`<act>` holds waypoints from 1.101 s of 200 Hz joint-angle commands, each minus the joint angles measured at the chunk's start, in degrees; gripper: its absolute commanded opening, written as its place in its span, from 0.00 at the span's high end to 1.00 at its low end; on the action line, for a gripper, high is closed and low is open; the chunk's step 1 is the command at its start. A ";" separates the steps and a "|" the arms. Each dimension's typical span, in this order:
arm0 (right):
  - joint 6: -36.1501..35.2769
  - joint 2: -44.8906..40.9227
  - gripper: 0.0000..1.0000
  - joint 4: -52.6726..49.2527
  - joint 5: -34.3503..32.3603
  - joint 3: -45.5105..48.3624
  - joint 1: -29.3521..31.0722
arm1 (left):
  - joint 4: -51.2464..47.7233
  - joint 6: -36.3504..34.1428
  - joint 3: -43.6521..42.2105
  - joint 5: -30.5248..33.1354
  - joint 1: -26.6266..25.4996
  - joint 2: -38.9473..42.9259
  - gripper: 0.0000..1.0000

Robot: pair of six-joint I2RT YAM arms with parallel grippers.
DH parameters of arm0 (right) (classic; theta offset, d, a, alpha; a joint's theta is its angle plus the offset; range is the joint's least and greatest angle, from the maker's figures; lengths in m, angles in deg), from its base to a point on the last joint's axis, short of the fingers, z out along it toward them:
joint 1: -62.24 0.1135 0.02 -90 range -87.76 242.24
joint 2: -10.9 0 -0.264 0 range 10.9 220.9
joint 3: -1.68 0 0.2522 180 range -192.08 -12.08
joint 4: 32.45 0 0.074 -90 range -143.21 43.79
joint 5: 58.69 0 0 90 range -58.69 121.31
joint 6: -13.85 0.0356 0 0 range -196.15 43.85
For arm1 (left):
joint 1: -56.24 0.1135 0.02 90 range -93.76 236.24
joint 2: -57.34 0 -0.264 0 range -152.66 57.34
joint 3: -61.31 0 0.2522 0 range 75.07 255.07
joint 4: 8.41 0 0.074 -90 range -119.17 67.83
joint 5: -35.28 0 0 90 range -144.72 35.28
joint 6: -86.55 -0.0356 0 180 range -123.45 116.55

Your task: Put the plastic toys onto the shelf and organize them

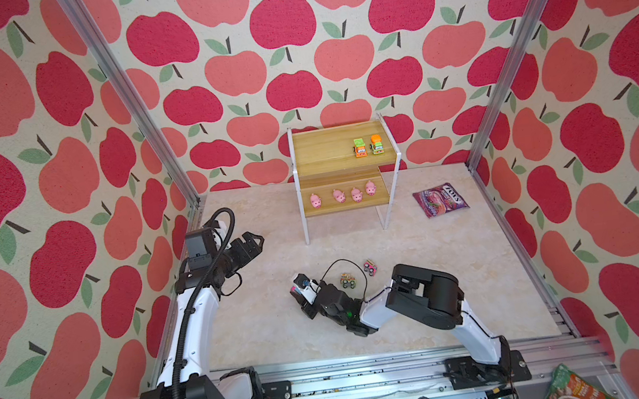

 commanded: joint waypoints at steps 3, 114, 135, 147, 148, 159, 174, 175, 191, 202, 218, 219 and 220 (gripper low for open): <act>-0.55 -2.56 0.49 -0.72 0.47 1.43 0.28 | 0.95 0.16 -0.75 1.11 -0.18 0.98 0.05; 1.96 -5.66 0.26 -11.66 4.42 2.10 -1.17 | 0.99 -0.12 -0.75 0.72 -0.07 0.87 0.05; 2.35 -4.56 0.25 -14.72 4.26 0.01 -1.35 | 0.92 -0.14 -0.66 0.58 -0.06 0.70 0.05; 2.75 -4.13 0.25 -15.08 4.51 -0.43 -1.35 | 0.88 -0.19 -0.66 0.62 -0.06 0.87 0.05; 2.81 -4.11 0.25 -15.03 4.51 -0.51 -1.35 | 0.87 -0.19 -0.70 0.62 -0.06 0.87 0.05; 3.20 -3.87 0.25 -15.14 4.08 -0.70 -1.35 | 0.87 -0.28 -0.66 0.63 -0.07 0.83 0.05; 3.61 -3.68 0.25 -16.39 3.24 -1.19 -1.40 | 1.05 -0.28 -0.61 0.36 -0.02 0.51 0.05; 3.60 -3.61 0.25 -16.57 3.04 -1.27 -1.36 | 1.09 -0.23 -0.59 0.36 0.00 0.47 0.05; 3.82 -3.60 0.25 -17.58 2.27 -1.48 -1.35 | 1.18 -0.19 -0.61 0.11 0.03 0.19 0.05; 4.16 -3.73 0.25 -17.14 2.00 -0.86 -3.44 | 1.19 -0.19 -0.57 0.10 0.03 0.08 0.05; 4.57 -4.14 0.25 -16.78 1.56 -0.01 -3.79 | 1.19 -0.10 -0.57 0.30 0.09 0.27 0.05; 4.55 -4.15 0.25 -16.81 1.54 0.00 -3.80 | 1.16 -0.10 -0.57 0.33 0.10 0.31 0.05; 4.59 -4.16 0.25 -16.87 1.53 0.01 -3.80 | 1.18 -0.10 -0.61 0.35 0.11 0.28 0.05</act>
